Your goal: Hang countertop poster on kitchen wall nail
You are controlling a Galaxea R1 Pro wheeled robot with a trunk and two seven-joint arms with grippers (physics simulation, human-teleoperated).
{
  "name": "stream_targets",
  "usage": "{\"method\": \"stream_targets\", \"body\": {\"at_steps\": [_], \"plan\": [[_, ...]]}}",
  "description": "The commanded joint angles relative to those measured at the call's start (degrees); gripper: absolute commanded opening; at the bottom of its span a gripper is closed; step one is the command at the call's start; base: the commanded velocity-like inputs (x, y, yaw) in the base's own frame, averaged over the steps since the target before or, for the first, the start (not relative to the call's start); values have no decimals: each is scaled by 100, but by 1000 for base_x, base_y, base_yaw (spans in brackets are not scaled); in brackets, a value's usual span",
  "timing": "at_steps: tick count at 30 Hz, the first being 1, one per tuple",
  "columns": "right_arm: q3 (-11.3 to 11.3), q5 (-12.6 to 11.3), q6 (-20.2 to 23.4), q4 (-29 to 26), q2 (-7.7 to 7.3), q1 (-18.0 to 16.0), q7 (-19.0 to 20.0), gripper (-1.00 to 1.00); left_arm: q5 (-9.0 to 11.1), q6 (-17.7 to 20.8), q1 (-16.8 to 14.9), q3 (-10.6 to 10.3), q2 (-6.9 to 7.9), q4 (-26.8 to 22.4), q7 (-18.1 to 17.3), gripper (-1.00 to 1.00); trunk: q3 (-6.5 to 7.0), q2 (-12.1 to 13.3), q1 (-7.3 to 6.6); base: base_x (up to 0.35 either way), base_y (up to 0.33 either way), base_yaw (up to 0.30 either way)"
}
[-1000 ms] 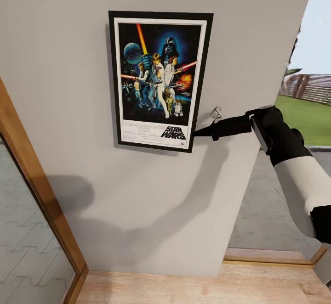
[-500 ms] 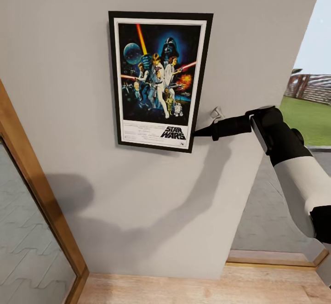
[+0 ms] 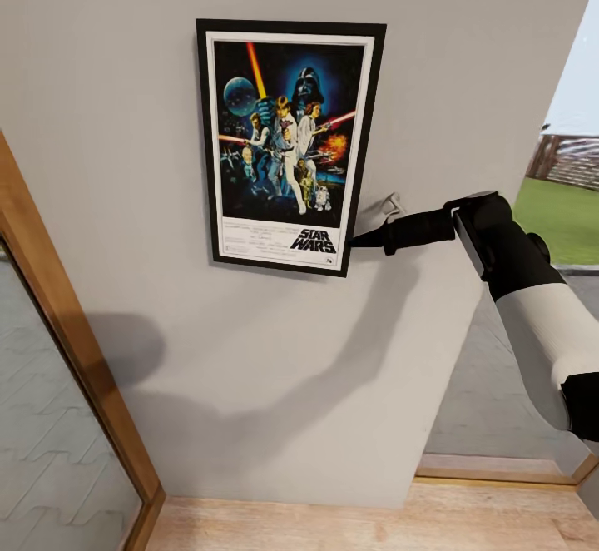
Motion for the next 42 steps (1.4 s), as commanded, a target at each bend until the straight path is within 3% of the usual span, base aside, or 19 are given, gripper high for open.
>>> {"method": "stream_targets", "body": {"at_steps": [1, 42], "plan": [[2, 39, 55, -3, -2, -8, 36, -100, -40, -28, -6, 45, 1, 6, -16, 100, -14, -13, 4, 4, 18, 0], [-1, 39, 55, -3, -2, -8, 36, -100, -40, -37, -7, 45, 11, 6, -42, 100, -14, -13, 4, -13, 38, 0]]}}
